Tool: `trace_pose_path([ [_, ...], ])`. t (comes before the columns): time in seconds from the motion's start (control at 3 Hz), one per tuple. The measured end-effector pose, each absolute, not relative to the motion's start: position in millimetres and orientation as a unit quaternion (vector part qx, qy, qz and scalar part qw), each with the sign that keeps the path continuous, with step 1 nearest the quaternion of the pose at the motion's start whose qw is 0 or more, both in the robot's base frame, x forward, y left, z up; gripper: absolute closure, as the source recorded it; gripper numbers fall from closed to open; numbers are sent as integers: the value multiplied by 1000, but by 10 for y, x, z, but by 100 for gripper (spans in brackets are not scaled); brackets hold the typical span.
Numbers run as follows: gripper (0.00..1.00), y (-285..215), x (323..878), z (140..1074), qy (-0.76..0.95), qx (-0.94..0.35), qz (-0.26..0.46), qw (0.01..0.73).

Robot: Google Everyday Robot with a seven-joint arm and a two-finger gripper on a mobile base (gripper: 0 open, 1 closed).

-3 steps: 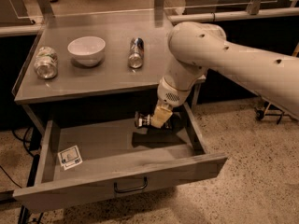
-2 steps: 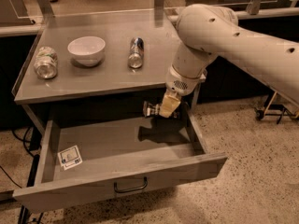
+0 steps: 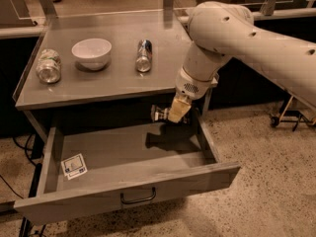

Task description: Pick rxbar chocolate from top drawer and place on counter

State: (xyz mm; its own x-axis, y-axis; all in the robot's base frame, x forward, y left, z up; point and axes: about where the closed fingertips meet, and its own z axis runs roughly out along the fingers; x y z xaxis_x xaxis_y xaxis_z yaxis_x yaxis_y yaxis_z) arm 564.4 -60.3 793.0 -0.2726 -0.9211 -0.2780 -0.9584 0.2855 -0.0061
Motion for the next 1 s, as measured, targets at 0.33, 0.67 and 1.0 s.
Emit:
trace_pose_path([
  [0.33, 100, -721, 5749, 8213, 804, -576, 69, 130],
  [0.67, 100, -866, 5911, 8616, 816, -557, 44, 145],
  [1.0, 100, -861, 5915, 8616, 816, -558, 43, 145],
])
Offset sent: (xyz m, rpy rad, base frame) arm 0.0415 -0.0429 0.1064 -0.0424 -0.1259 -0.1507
